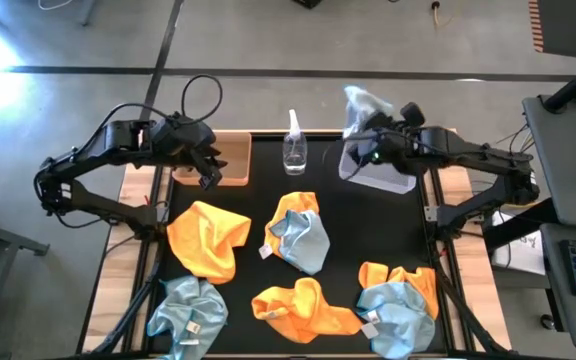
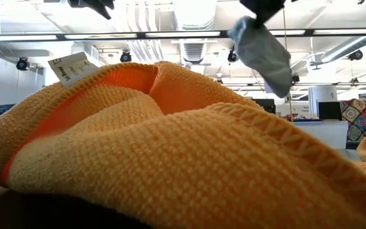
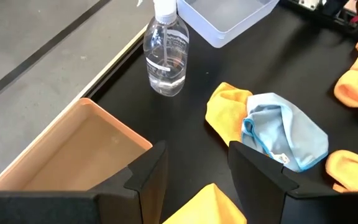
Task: Sort microfiber towel by color & place in baskets
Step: Put the blue towel into the transparent bin
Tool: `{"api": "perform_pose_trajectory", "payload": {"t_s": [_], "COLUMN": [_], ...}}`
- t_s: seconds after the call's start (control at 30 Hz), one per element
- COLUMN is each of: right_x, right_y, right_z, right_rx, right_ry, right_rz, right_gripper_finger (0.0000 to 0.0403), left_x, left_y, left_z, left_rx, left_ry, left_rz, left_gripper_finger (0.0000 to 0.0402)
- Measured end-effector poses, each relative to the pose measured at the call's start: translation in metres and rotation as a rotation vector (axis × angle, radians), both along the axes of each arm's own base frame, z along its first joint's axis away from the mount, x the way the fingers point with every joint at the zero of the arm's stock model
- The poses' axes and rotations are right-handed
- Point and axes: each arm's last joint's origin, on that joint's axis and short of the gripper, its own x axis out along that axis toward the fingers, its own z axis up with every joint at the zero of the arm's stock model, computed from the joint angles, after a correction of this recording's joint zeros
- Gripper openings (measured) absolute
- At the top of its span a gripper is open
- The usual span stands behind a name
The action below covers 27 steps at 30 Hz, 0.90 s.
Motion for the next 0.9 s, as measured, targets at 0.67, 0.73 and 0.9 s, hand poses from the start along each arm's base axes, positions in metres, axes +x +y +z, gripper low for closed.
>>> {"api": "perform_pose_trajectory", "payload": {"t_s": [0.67, 0.73, 0.9], "right_x": [-0.031, -0.033, -0.038], "right_y": [-0.046, -0.047, -0.050], "right_z": [-0.002, -0.003, -0.005], "right_rx": [0.149, 0.156, 0.169], "right_ry": [0.031, 0.054, 0.085], "right_rz": [-0.139, -0.148, -0.168], "right_gripper_finger": [0.0047, 0.0069, 0.0120], "left_x": [-0.016, -0.016, -0.017], "left_y": [-0.001, -0.002, -0.002], "left_z": [0.009, 0.009, 0.009], "left_rx": [0.035, 0.034, 0.034], "left_ry": [-0.057, -0.058, -0.058], "left_rz": [0.071, 0.071, 0.071], "left_gripper_finger": [0.0155, 0.0155, 0.0155]}}
